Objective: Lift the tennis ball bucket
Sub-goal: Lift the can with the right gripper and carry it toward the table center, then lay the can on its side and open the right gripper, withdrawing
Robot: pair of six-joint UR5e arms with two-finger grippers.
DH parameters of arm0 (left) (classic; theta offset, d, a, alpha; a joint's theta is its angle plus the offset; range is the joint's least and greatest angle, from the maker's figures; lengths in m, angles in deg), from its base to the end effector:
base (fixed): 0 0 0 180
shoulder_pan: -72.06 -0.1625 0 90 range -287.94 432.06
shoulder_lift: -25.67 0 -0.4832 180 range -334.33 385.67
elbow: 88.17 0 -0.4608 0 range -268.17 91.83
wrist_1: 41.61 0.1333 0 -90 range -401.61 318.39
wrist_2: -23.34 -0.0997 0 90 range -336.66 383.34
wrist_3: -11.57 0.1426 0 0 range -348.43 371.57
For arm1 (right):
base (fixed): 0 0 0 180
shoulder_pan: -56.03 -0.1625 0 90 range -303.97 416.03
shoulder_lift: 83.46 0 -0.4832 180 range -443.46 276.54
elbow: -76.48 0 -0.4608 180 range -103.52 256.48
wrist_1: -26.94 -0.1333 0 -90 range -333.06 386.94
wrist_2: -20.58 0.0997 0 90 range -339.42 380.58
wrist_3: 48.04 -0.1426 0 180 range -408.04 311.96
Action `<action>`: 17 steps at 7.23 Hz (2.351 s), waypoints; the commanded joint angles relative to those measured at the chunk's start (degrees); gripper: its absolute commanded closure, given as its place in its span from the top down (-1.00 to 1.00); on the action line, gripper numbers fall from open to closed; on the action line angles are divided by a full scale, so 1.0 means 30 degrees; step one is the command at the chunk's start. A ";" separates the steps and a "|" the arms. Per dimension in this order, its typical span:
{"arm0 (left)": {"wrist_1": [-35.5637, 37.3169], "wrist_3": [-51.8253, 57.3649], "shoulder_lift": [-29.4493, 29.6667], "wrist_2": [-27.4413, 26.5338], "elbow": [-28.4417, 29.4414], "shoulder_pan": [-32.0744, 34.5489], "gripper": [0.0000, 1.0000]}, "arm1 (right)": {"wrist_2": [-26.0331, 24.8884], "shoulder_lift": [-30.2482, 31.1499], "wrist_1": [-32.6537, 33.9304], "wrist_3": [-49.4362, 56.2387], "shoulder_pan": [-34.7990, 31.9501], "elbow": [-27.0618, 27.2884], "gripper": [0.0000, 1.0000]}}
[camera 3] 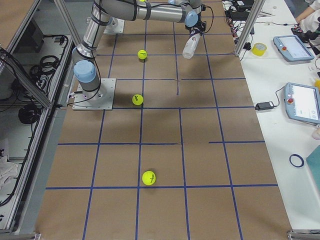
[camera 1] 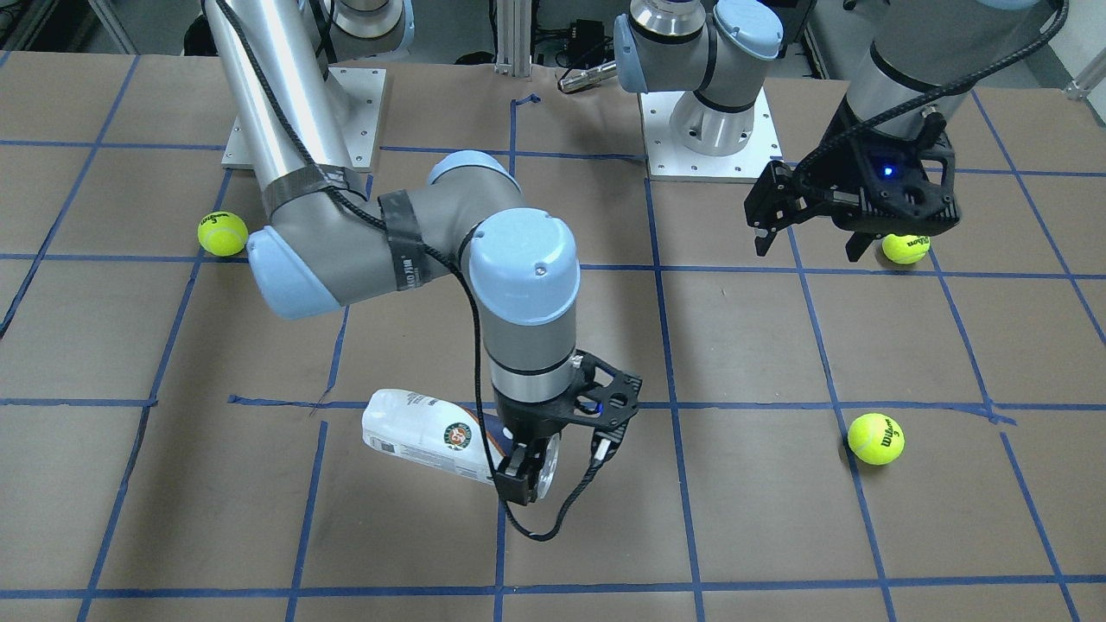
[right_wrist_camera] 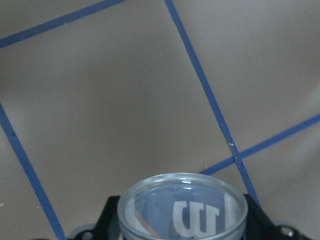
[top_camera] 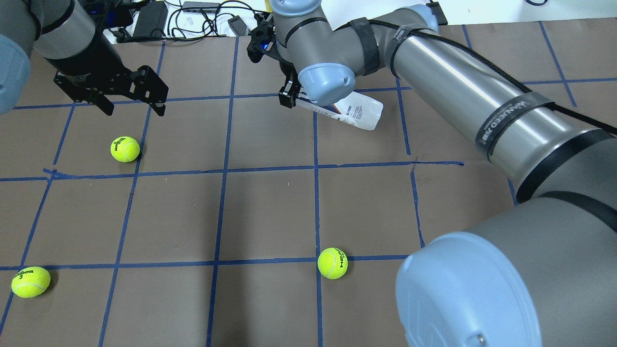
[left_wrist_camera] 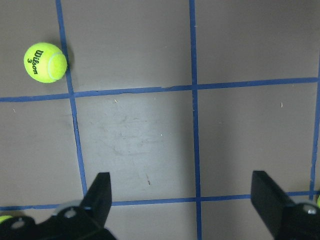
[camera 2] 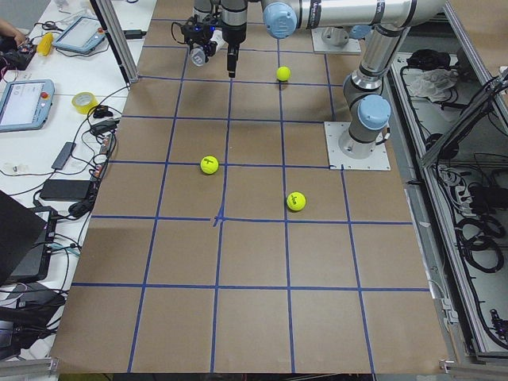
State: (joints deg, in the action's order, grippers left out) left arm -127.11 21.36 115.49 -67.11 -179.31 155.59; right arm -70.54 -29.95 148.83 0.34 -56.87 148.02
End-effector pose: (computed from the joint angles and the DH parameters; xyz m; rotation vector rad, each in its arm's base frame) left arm -0.0674 -0.5788 0.5018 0.0901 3.1224 -0.0938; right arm 0.4535 -0.7382 0.2938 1.7736 -2.4799 0.3549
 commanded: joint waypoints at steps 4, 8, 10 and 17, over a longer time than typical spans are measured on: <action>-0.0036 0.0106 0.0001 0.0064 0.0322 -0.0420 1.00 | 0.0666 -0.1663 0.3111 0.4354 -0.1829 0.0849 -0.26; -0.0242 0.0048 0.0030 0.0006 0.0351 -0.0478 1.00 | 0.0316 -0.1315 0.4275 0.2404 -0.1830 0.2082 0.99; -0.0271 0.0048 0.0146 -0.0284 0.0380 -0.0508 1.00 | 0.0344 -0.0210 0.3790 0.1111 -0.1453 0.2111 1.00; 0.7685 -0.1943 0.4006 0.8098 -0.2044 -0.0361 1.00 | 0.1376 0.8963 -0.9361 -0.5327 0.6839 0.2023 1.00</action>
State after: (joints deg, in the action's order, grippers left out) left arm -110.19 16.77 124.37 -50.48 -183.03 154.45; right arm -64.64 -6.24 124.39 -8.50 -38.26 154.03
